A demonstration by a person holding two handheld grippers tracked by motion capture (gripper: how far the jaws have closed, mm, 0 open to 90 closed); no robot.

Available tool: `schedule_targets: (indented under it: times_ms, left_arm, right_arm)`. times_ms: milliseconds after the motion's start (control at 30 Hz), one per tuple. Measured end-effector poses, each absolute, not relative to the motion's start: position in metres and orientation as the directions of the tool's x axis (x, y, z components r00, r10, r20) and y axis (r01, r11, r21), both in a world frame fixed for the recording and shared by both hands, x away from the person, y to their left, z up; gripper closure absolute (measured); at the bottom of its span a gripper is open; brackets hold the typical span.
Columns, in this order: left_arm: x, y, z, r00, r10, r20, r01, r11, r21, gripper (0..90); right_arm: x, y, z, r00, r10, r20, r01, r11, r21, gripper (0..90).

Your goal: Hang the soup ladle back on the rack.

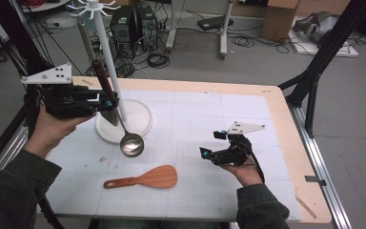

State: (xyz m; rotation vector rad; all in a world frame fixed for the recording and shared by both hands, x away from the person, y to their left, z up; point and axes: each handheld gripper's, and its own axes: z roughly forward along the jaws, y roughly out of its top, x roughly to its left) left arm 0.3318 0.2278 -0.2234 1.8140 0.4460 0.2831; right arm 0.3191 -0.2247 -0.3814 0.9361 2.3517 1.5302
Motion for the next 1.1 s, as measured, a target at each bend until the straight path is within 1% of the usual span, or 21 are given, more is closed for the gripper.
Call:
schedule_targets:
  times_ms: [367,400,433,467,900,1100]
  left_arm:
    - [0.349,0.238,-0.210,0.891,0.452,-0.033,0.159,-0.242,0.957,73.4]
    - [0.350,0.238,-0.209,0.891,0.452,-0.035,0.161,-0.243,0.957,73.4]
    - [0.351,0.239,-0.208,0.890,0.455,-0.034,0.162,-0.245,0.956,73.4]
    - [0.352,0.239,-0.208,0.889,0.456,-0.033,0.162,-0.246,0.956,73.4]
    - [0.371,0.241,-0.191,0.890,0.455,-0.032,0.166,-0.259,0.951,73.4]
    - [0.382,0.245,-0.182,0.891,0.452,-0.052,0.179,-0.244,0.953,73.4]
  right_arm:
    - [0.315,-0.244,-0.383,-0.753,0.632,0.182,0.419,0.248,0.874,9.2]
    - [0.314,-0.245,-0.383,-0.751,0.635,0.182,0.420,0.246,0.874,8.0]
    - [0.314,-0.246,-0.383,-0.744,0.642,0.185,0.425,0.242,0.872,2.2]
    - [0.315,-0.246,-0.384,-0.735,0.654,0.178,0.426,0.242,0.872,0.5]
    - [0.314,-0.249,-0.384,-0.730,0.662,0.171,0.426,0.244,0.871,0.4]
    - [0.314,-0.249,-0.383,-0.727,0.663,0.175,0.428,0.238,0.872,0.4]
